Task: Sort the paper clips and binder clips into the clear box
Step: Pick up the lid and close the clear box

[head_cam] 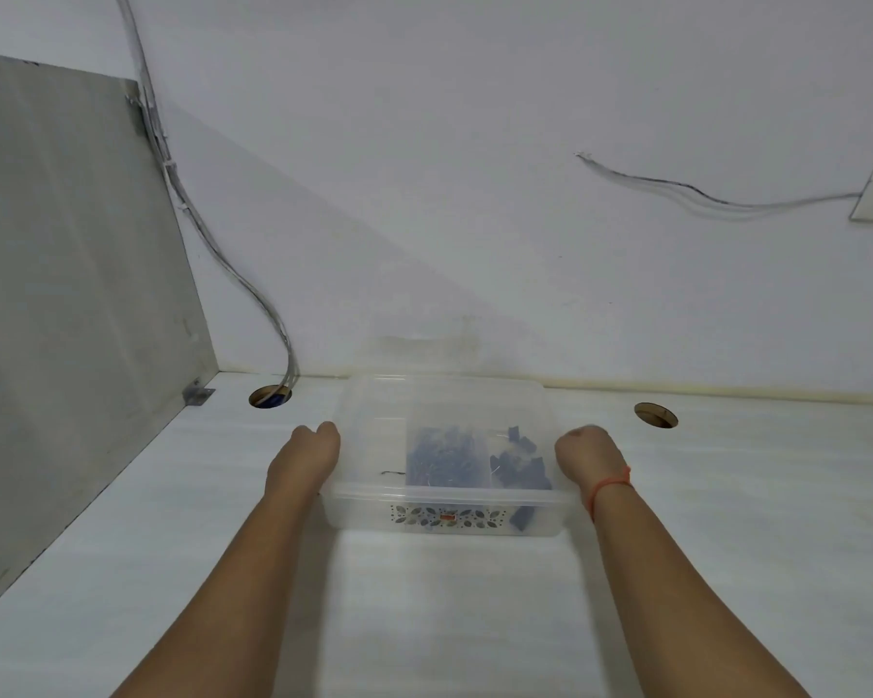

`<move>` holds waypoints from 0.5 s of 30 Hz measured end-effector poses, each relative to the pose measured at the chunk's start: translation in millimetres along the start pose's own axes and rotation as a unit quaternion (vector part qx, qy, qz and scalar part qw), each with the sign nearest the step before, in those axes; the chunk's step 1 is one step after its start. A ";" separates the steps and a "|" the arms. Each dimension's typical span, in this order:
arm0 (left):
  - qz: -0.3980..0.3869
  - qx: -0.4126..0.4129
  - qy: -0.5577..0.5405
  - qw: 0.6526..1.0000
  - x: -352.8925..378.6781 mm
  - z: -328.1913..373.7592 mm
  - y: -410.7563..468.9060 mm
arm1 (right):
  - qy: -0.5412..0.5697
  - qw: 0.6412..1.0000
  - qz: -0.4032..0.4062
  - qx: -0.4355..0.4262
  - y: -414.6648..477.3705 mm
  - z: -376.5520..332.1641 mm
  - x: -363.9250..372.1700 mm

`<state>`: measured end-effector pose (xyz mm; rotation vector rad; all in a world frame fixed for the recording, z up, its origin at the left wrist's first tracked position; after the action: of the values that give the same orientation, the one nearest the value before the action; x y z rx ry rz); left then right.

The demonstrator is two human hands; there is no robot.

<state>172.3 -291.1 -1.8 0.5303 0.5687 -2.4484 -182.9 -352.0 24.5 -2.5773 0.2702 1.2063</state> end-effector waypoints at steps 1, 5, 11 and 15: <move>0.002 0.006 0.007 1.000 0.1 4.7 4.9 | -0.006 1.000 0.011 -0.014 1.5 -4.3 -2.9; 0.007 0.024 0.011 1.000 5.4 17.1 20.7 | 0.004 1.000 0.022 -0.017 19.4 -11.6 -1.8; -0.063 -0.031 -0.001 0.998 21.5 25.8 55.1 | 0.017 0.999 -0.006 0.038 53.9 -22.3 11.6; -0.057 -0.020 -0.002 0.998 27.9 31.4 70.9 | 0.064 0.993 -0.042 0.090 65.9 -17.3 20.7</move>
<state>185.9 -372.0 -8.8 0.4886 0.6622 -2.5390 -176.1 -420.8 7.6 -2.4842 0.2800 0.9438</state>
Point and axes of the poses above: each hand's wrist, its own y-axis towards the middle knuckle, its own x-axis out of the palm, z = x × y, the point moved 8 cm from there along y, towards the middle knuckle, and after that the axes turned 7 degrees about -y, right-handed, at the moved point
